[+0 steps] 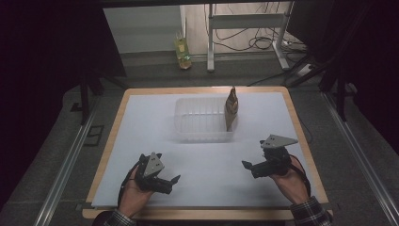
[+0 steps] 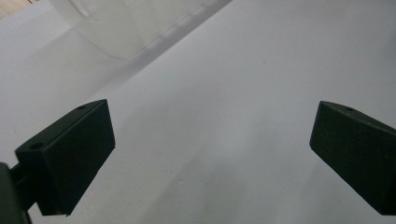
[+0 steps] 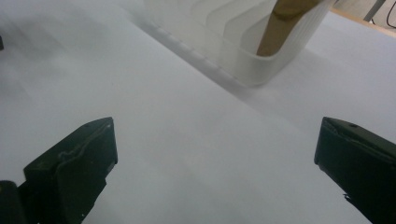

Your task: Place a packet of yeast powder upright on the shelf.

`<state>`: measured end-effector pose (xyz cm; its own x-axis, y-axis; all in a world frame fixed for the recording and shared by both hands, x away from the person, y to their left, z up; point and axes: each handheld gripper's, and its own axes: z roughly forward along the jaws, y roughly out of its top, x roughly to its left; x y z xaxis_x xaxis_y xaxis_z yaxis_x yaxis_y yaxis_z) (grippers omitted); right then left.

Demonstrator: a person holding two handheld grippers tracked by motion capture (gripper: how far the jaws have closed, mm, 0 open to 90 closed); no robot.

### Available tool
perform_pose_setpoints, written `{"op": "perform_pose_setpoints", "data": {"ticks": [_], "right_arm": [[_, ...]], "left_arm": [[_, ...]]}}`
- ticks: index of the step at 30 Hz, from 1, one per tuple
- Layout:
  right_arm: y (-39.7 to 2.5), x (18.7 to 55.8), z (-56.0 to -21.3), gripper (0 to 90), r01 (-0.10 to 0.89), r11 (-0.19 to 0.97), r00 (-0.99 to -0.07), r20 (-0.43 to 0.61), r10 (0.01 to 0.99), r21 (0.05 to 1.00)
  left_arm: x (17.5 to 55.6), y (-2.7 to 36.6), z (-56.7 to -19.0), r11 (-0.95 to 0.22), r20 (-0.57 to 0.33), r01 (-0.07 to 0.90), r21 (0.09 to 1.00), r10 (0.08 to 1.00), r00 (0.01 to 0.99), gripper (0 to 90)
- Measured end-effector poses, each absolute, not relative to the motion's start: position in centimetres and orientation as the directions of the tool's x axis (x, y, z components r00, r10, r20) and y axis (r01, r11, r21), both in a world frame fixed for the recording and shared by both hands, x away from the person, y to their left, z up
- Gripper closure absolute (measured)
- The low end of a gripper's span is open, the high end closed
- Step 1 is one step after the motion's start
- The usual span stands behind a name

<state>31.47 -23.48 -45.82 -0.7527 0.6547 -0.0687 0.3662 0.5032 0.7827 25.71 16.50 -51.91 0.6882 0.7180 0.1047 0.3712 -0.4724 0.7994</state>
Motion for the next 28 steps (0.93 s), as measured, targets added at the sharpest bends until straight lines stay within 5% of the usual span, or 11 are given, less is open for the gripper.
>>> {"op": "perform_pose_setpoints", "data": {"ticks": [28], "right_arm": [[-27.4,29.6,-49.6,0.0,0.415,0.504,-0.712,-0.074,0.699,0.757]], "left_arm": [[25.8,16.1,-52.8,-0.501,0.103,0.384,0.776,0.7,0.707,0.0]]}}
